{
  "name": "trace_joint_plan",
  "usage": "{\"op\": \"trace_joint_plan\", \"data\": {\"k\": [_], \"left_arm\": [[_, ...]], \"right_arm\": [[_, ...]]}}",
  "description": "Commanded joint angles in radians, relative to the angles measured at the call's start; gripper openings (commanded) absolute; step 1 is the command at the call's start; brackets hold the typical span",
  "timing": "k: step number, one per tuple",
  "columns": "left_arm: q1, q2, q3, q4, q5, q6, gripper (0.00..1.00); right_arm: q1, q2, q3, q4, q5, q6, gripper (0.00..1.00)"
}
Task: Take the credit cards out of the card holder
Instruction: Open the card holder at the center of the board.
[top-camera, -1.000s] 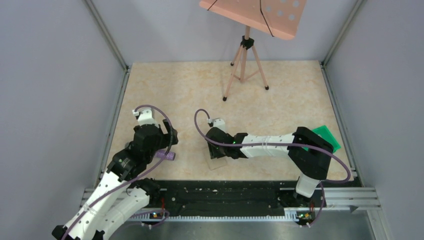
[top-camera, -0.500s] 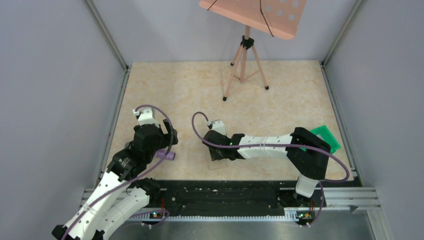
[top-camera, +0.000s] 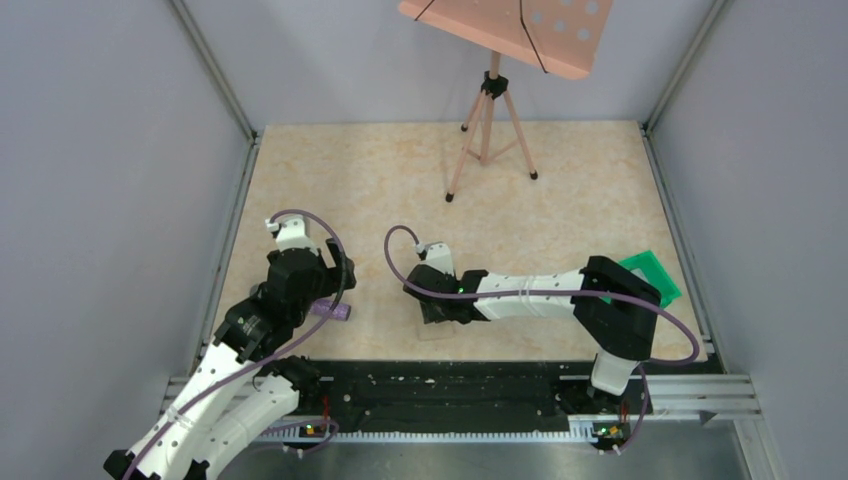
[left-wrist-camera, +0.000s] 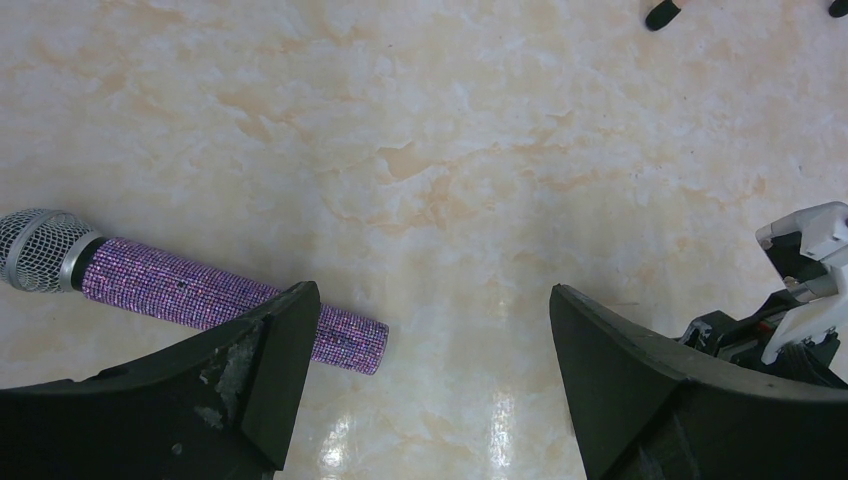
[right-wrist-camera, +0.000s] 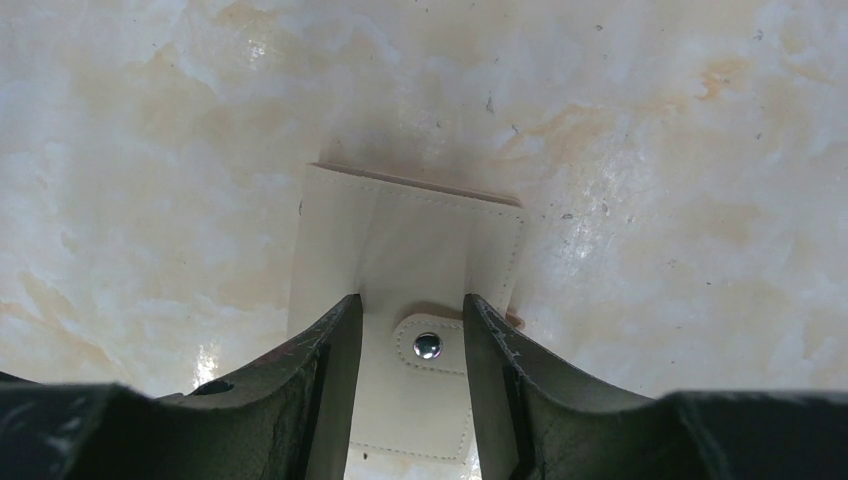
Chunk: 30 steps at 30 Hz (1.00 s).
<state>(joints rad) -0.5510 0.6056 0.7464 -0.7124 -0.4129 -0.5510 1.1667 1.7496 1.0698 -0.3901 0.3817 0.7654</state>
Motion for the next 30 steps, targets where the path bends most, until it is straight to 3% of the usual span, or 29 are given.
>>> {"op": "trace_joint_plan", "data": {"k": [1, 13, 25, 30], "left_arm": [[0.002, -0.009, 0.011, 0.021, -0.014, 0.003, 0.91], [0.003, -0.012, 0.008, 0.023, -0.012, 0.006, 0.91], [0.003, -0.013, 0.004, 0.028, 0.013, 0.001, 0.9], [0.002, -0.003, -0.008, 0.032, 0.121, -0.034, 0.89]], "right_arm": [[0.021, -0.022, 0.019, -0.064, 0.034, 0.026, 0.42], [0.024, -0.111, 0.021, -0.091, 0.036, 0.053, 0.43], [0.03, -0.06, -0.043, -0.061, 0.031, 0.113, 0.42], [0.032, -0.061, -0.073, -0.065, 0.054, 0.131, 0.3]]}}
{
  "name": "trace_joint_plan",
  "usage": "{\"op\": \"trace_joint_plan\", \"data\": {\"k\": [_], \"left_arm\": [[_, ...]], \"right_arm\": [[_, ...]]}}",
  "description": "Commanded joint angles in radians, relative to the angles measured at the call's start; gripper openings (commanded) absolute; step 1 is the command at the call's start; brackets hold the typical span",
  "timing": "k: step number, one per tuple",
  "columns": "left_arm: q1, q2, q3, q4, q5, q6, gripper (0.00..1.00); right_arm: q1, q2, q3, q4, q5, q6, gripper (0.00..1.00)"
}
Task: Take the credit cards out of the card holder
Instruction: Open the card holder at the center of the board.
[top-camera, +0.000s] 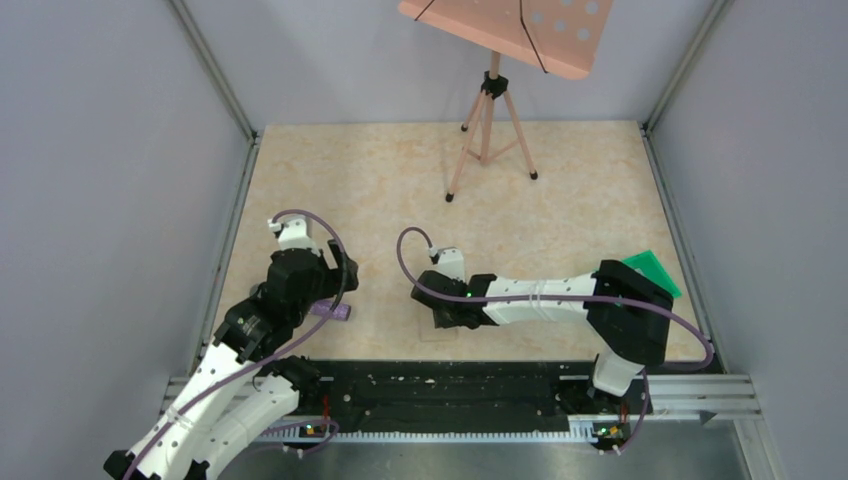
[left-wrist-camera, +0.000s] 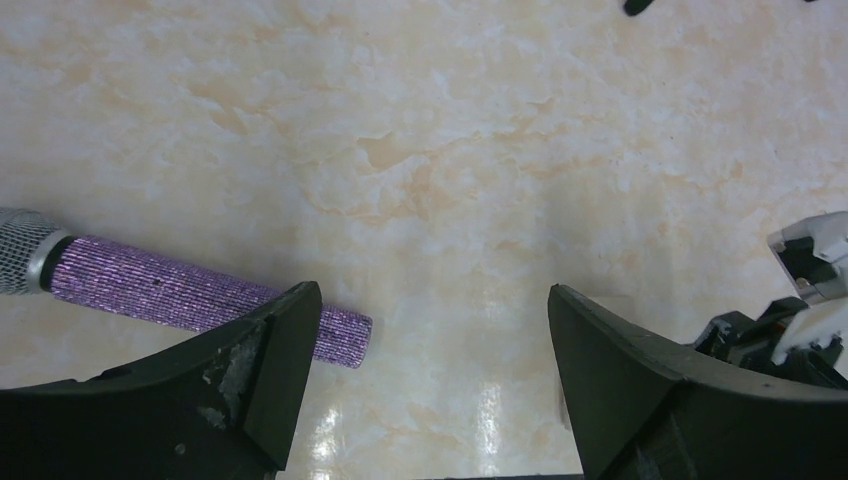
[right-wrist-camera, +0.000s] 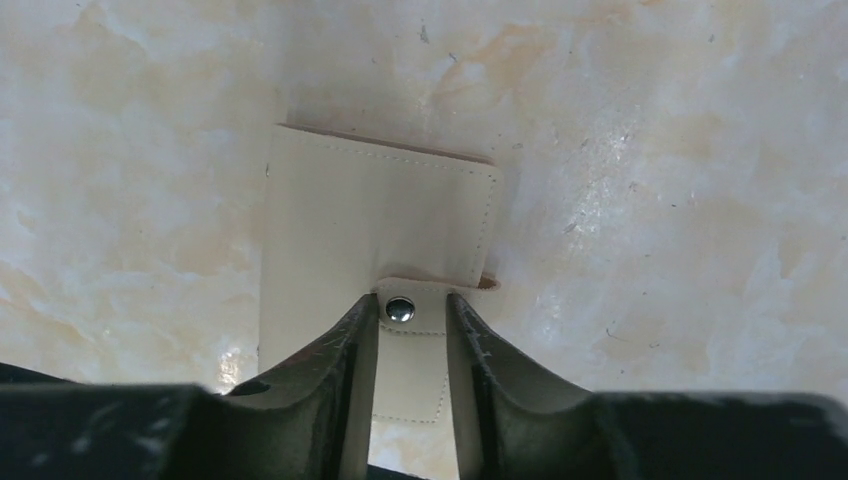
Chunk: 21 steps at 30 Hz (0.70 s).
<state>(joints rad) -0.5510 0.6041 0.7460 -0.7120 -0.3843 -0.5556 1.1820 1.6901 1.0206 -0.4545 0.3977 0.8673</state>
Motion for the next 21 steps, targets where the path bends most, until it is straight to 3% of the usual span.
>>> {"op": "trace_joint_plan", "data": {"k": [1, 7, 14, 21], "left_arm": [[0.003, 0.0, -0.018, 0.043, 0.141, -0.032, 0.88], [0.002, 0.046, -0.077, 0.133, 0.364, -0.154, 0.81], [-0.002, 0.148, -0.152, 0.263, 0.53, -0.247, 0.73], [-0.017, 0.258, -0.248, 0.424, 0.608, -0.301, 0.72]], "right_arm": [[0.017, -0.013, -0.032, 0.0, 0.051, 0.03, 0.25], [0.017, -0.09, -0.093, 0.032, 0.103, 0.032, 0.0], [0.016, -0.233, -0.236, 0.249, 0.084, -0.015, 0.0], [0.002, -0.414, -0.426, 0.505, 0.042, -0.034, 0.0]]}}
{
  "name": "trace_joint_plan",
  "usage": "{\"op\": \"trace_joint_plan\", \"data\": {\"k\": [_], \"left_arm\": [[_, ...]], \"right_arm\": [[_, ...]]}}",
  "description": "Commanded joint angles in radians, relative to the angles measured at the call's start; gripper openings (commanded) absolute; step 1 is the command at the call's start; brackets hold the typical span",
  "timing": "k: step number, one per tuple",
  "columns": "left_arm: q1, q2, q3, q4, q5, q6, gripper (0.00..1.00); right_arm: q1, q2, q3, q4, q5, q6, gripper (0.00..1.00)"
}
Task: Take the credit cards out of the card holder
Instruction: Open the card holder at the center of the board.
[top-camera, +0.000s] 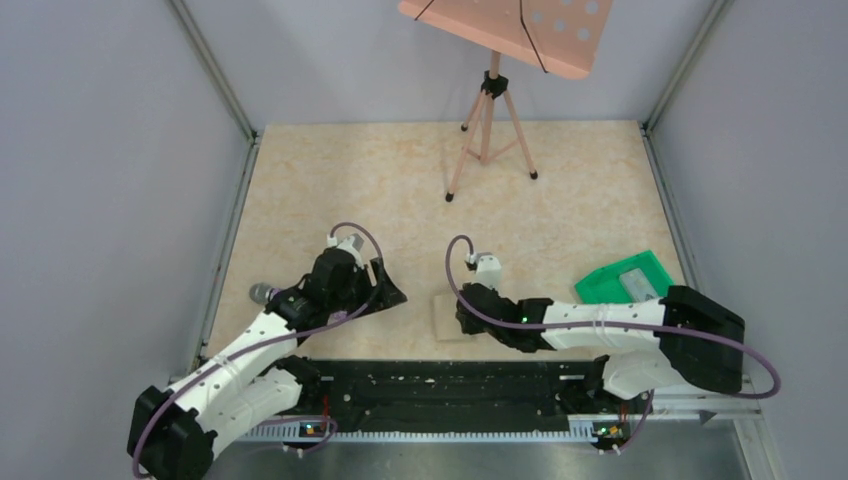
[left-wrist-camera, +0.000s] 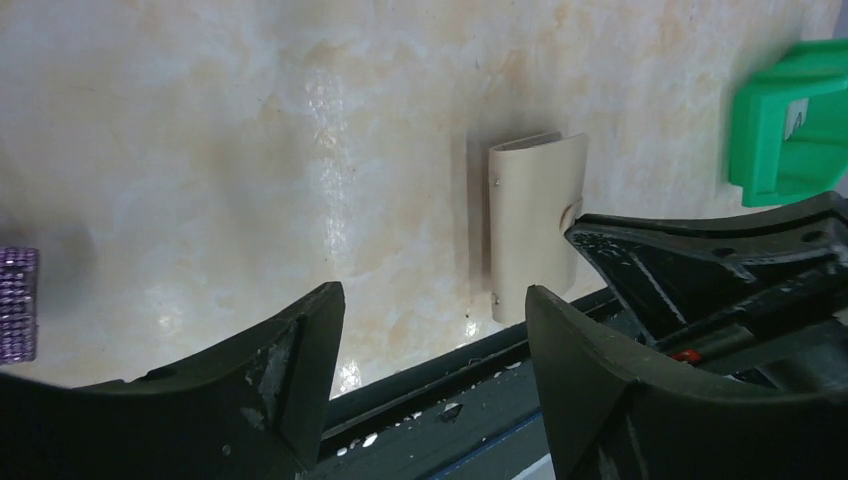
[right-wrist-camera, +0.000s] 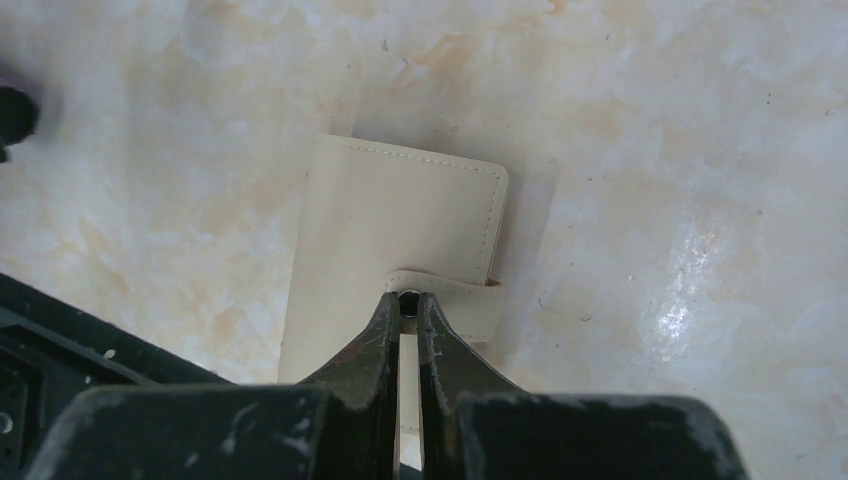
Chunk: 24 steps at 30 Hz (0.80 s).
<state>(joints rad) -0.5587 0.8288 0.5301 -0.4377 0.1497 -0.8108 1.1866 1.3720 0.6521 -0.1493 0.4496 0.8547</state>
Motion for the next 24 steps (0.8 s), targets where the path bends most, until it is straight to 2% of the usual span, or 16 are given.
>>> {"op": "trace_joint_plan", "data": {"k": [1, 7, 13, 15, 18, 19, 21, 24], "left_arm": [[-0.011, 0.045, -0.043, 0.175, 0.08, -0.052, 0.73], [-0.03, 0.102, -0.116, 0.357, 0.155, -0.109, 0.74], [-0.07, 0.142, -0.14, 0.5, 0.164, -0.136, 0.8], [-0.078, 0.157, -0.128, 0.475, 0.124, -0.142, 0.8], [-0.081, 0.142, -0.094, 0.333, -0.009, -0.151, 0.78], [-0.081, 0.128, -0.085, 0.296, -0.046, -0.15, 0.78], [-0.081, 0.089, -0.072, 0.236, -0.11, -0.142, 0.78], [-0.081, 0.01, -0.064, 0.175, -0.207, -0.131, 0.78]], "right_arm": [[-0.005, -0.112, -0.071, 0.212, -0.011, -0.021, 0.0], [-0.01, -0.203, -0.122, 0.257, -0.006, 0.001, 0.0], [-0.01, -0.263, -0.139, 0.301, -0.015, 0.01, 0.0], [-0.01, -0.26, -0.128, 0.273, -0.007, -0.004, 0.0], [-0.009, -0.216, -0.078, 0.164, 0.011, -0.008, 0.0], [-0.01, -0.198, -0.061, 0.138, 0.004, -0.008, 0.02], [-0.01, -0.151, -0.02, 0.078, -0.014, -0.008, 0.15], [0.0, -0.087, 0.031, 0.004, -0.013, -0.003, 0.27]]}}
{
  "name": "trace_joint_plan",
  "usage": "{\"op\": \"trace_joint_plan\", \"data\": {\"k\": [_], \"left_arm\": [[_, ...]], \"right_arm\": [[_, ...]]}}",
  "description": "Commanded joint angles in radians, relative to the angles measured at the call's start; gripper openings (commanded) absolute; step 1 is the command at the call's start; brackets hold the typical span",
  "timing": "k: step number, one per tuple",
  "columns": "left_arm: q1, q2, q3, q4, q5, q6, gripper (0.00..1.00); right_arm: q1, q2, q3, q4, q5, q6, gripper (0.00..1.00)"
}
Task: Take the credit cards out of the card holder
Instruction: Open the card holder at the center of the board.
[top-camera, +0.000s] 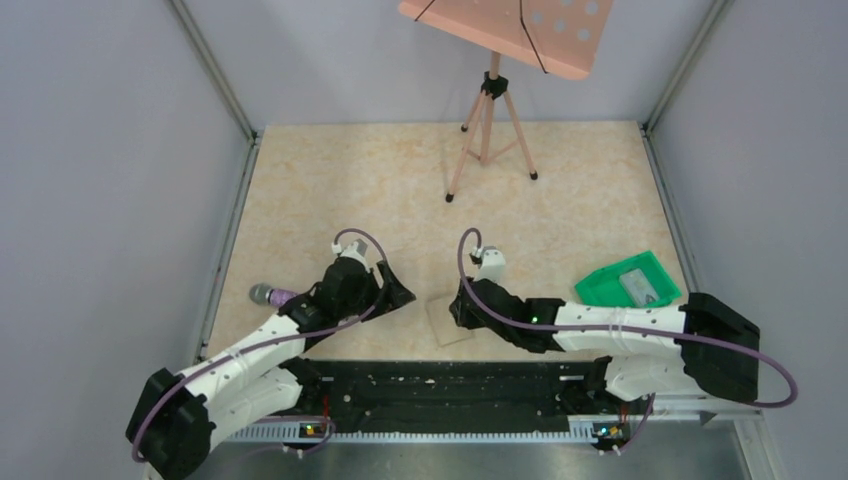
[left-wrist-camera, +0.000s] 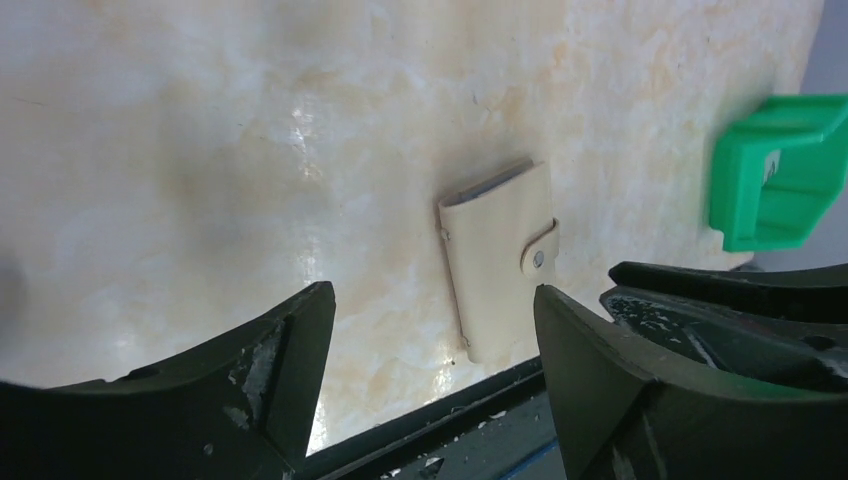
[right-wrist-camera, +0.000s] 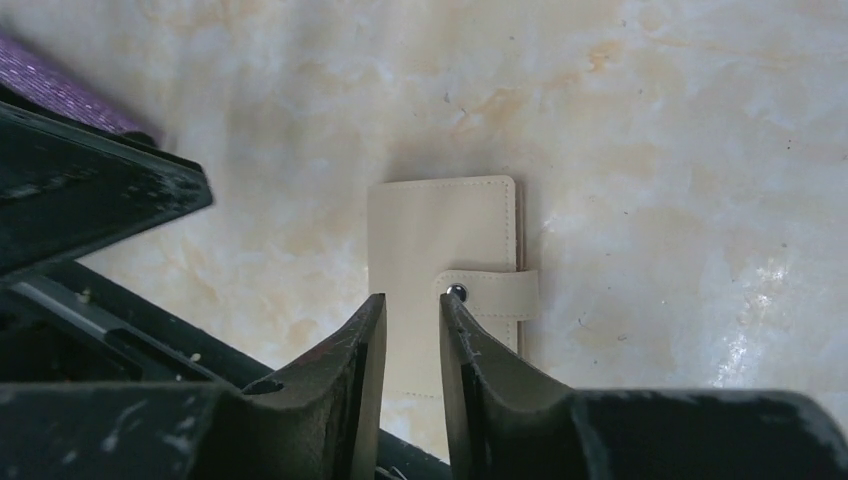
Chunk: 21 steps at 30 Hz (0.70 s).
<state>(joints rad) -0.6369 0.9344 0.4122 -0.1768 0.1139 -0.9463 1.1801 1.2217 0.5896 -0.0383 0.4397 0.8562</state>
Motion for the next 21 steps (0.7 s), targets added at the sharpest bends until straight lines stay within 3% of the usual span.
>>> {"op": "trace_joint_plan", "data": {"k": [1, 8, 17, 21], "left_arm": [[-0.003, -0.12, 0.054, -0.097, -0.193, 0.008, 0.78], [-0.003, -0.207, 0.075, -0.18, -0.27, 0.039, 0.78], [-0.003, -0.236, 0.055, -0.183, -0.244, 0.028, 0.78], [-0.003, -0.251, 0.037, -0.181, -0.23, 0.027, 0.77]], "right_arm": [[0.01, 0.08, 0.105, -0.117, 0.0, -0.004, 0.31], [0.019, 0.186, 0.161, -0.184, 0.03, -0.011, 0.4], [0.039, 0.302, 0.181, -0.192, 0.06, -0.024, 0.39], [0.048, 0.336, 0.188, -0.234, 0.102, -0.005, 0.33]]}}
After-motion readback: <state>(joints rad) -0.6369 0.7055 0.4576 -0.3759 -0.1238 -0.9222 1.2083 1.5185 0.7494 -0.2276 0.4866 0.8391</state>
